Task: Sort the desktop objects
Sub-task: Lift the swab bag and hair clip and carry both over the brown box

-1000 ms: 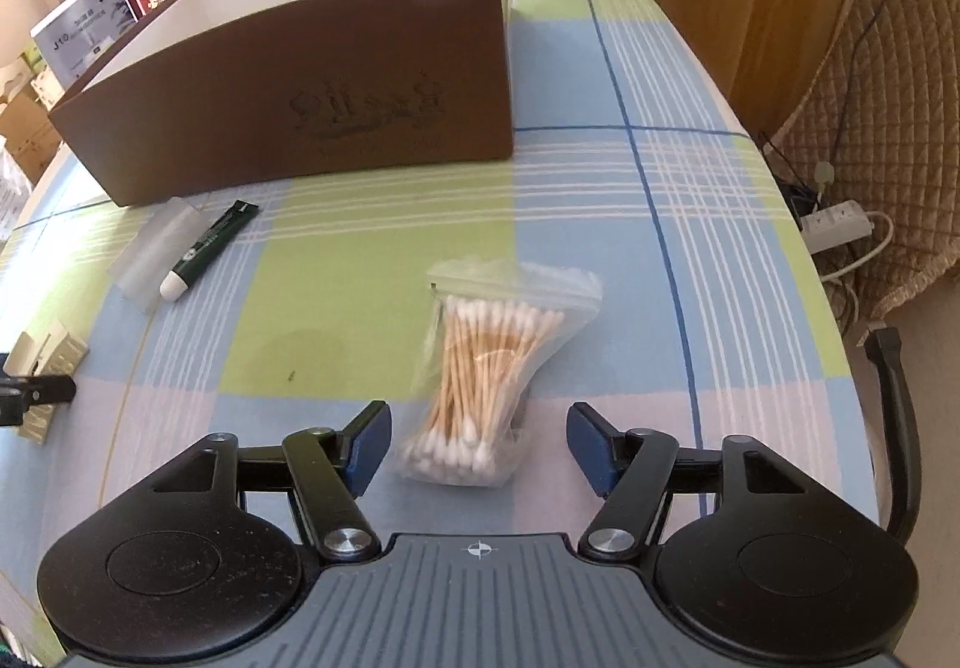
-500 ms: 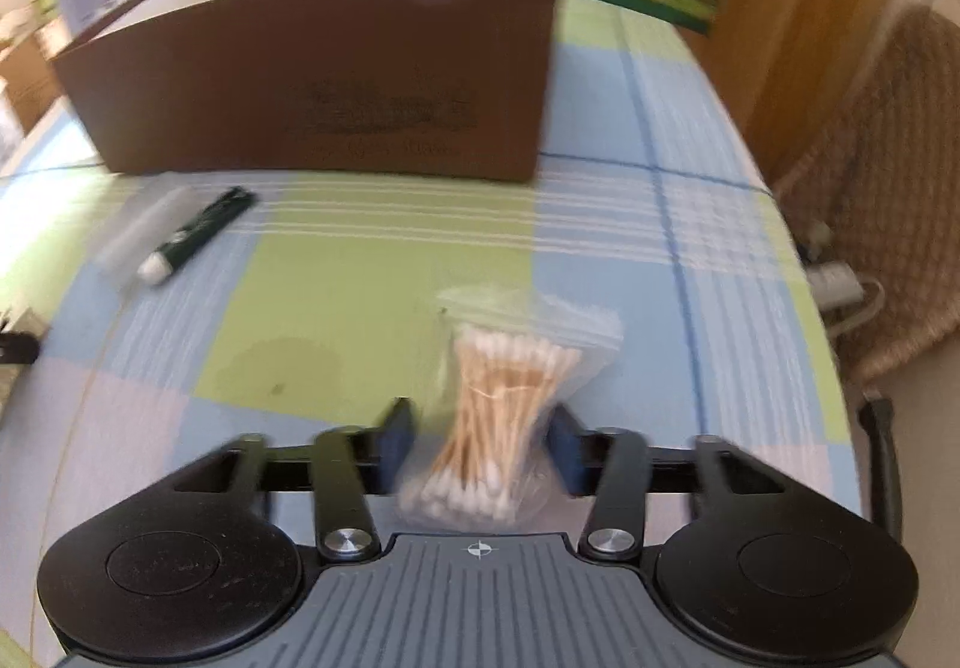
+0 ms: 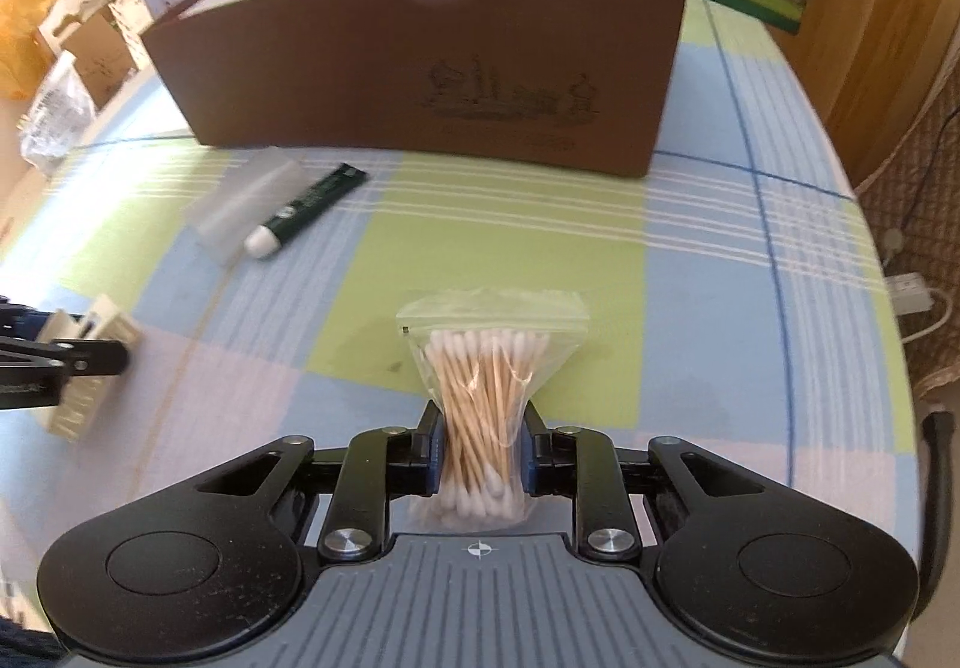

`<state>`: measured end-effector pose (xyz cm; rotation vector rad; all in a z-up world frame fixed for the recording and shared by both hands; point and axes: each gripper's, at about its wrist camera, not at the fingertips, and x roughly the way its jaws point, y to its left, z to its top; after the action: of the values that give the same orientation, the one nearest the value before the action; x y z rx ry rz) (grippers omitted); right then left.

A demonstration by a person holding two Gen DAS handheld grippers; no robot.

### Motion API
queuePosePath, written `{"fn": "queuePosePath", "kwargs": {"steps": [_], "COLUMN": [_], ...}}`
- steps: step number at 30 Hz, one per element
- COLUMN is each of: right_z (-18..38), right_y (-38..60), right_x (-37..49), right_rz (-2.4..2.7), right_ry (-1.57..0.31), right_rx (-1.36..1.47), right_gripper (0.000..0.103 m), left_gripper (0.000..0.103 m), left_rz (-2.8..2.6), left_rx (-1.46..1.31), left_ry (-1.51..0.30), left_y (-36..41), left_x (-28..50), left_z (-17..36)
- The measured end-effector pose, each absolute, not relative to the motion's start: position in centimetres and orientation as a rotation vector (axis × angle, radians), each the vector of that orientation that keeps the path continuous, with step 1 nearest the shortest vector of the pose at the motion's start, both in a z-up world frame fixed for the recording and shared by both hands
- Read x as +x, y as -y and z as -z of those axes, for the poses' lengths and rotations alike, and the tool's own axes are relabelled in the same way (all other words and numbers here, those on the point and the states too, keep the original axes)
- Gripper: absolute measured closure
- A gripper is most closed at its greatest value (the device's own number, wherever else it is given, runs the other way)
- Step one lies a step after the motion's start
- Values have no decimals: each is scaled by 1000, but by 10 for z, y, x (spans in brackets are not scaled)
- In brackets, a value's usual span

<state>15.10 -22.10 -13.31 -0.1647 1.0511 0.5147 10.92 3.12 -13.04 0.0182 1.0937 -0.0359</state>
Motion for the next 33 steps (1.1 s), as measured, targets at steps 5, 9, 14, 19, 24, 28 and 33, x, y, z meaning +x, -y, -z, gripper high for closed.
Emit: {"fn": "queuePosePath", "kwargs": {"steps": [5,9,14,19,24,28,33], "right_z": [117,99,74,41,15,-2,-10], "right_y": [221,222,220,210,191,175,152], "right_x": [152,158,174,196,223,248,279], "right_rz": [-563,-593,-630,-660,-688,-692,-693], "right_ry": [-1042,-1025,-985,-899,-826,-778,-768], "right_rx": [-80,-19,35,40,32,13,-6], "right_gripper": [83,83,83,83,83,83,83], "left_gripper": [64,64,64,64,63,63,63], "left_rz": [47,53,70,83,97,102,114], "left_rx": [-2,-14,-25,-24,-1,4,3], "left_ry": [-1032,-975,-912,-839,-791,-783,-796], "left_y": [-31,-32,-33,-36,-37,-40,-45], "left_x": [112,120,139,168,205,240,283], "left_z": [104,80,51,23,1,-10,-15]}}
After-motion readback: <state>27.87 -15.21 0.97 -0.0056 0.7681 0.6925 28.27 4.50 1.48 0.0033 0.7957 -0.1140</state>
